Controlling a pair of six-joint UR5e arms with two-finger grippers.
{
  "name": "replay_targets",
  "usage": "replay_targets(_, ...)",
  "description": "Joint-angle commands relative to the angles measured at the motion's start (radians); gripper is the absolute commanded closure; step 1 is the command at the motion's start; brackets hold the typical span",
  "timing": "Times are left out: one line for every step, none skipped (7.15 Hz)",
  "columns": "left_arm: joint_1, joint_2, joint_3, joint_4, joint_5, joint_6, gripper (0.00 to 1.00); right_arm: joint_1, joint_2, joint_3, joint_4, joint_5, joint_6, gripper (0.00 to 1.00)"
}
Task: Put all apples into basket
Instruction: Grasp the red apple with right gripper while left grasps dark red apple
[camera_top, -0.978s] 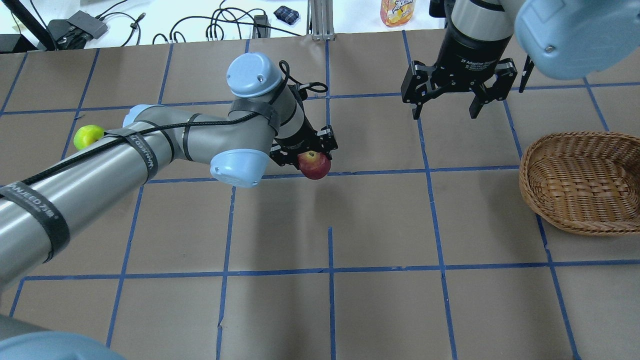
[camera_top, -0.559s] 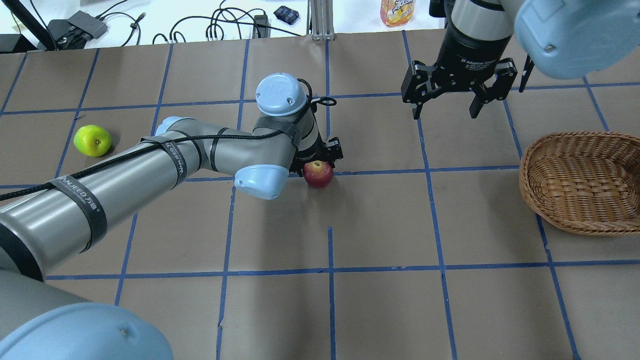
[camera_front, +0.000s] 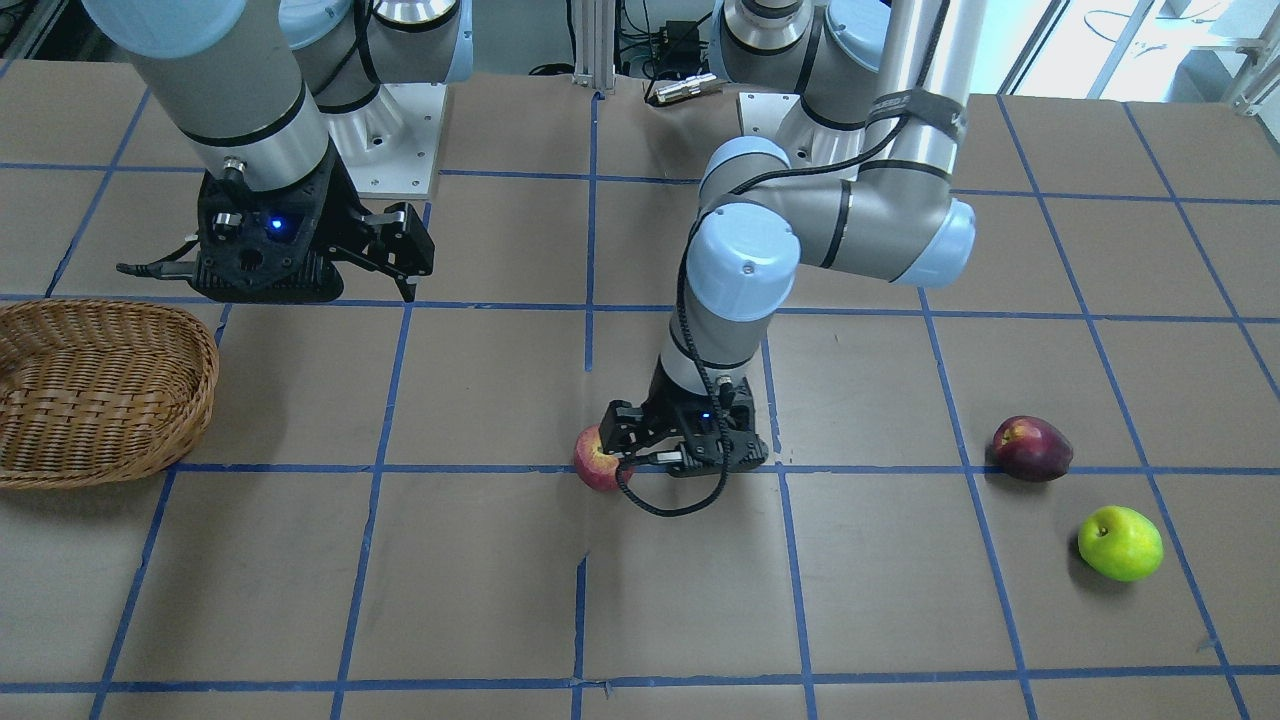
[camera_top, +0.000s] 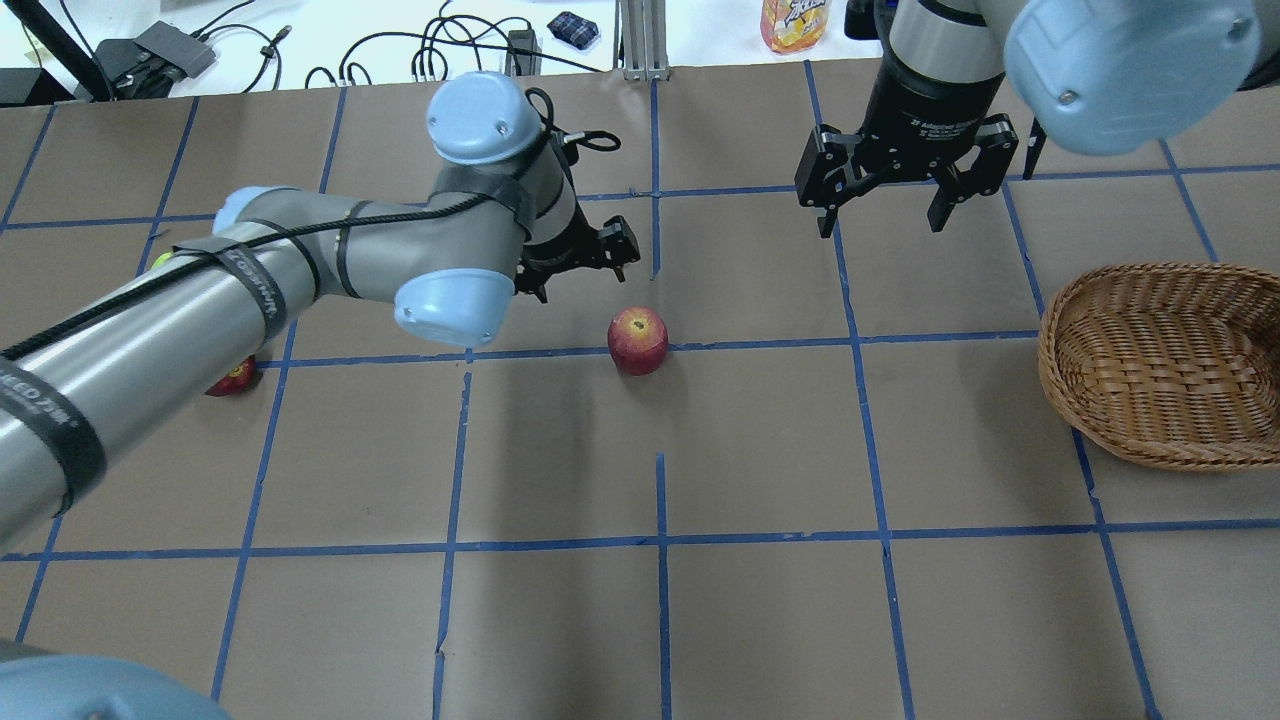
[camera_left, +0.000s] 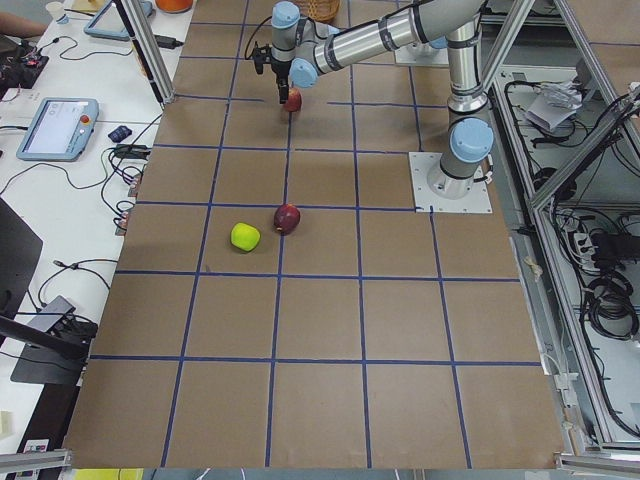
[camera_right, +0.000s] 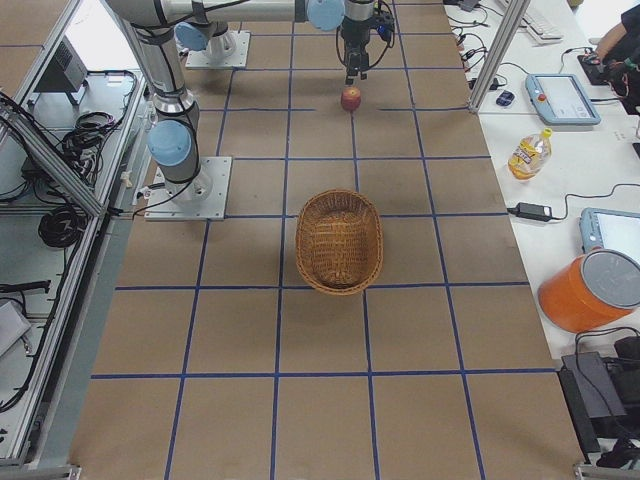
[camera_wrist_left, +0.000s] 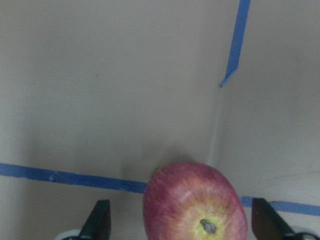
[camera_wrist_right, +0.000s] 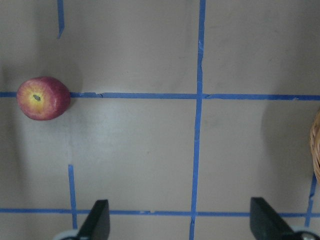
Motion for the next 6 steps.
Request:
replay_targets(0.194, 0.107, 0.068, -0.247, 0.172, 0.451, 0.0, 0.102, 0.143, 0.0, -0.171, 0.006, 0.052, 0.0)
replay_targets(0.244, 0.141, 0.062, -0.309, 0.172, 0.496, 0.0, 0.147, 0.241, 0.003, -0.279, 0.006, 0.148, 0.0)
replay_targets(0.256, 0.161, 0.051, -0.313, 0.172, 0.498, 0.0, 0.211, 0.309, 0.001, -0.396, 0.003, 0.237, 0.0)
replay_targets(0.284, 0.164, 0.043, -0.314, 0.17, 0.498, 0.0, 0.269, 0.35, 0.003, -0.433, 0.004, 0.265, 0.0)
replay_targets(0.333, 0.163, 0.034, -0.314, 0.166, 0.503, 0.0, 0.288, 0.393, 0.019, -0.447, 0.006, 0.27, 0.0)
replay_targets(0.382, 0.147, 0.021, -0.314, 0.12, 0.535, 0.0, 0.29, 0.412, 0.053, -0.504, 0.028, 0.268, 0.0)
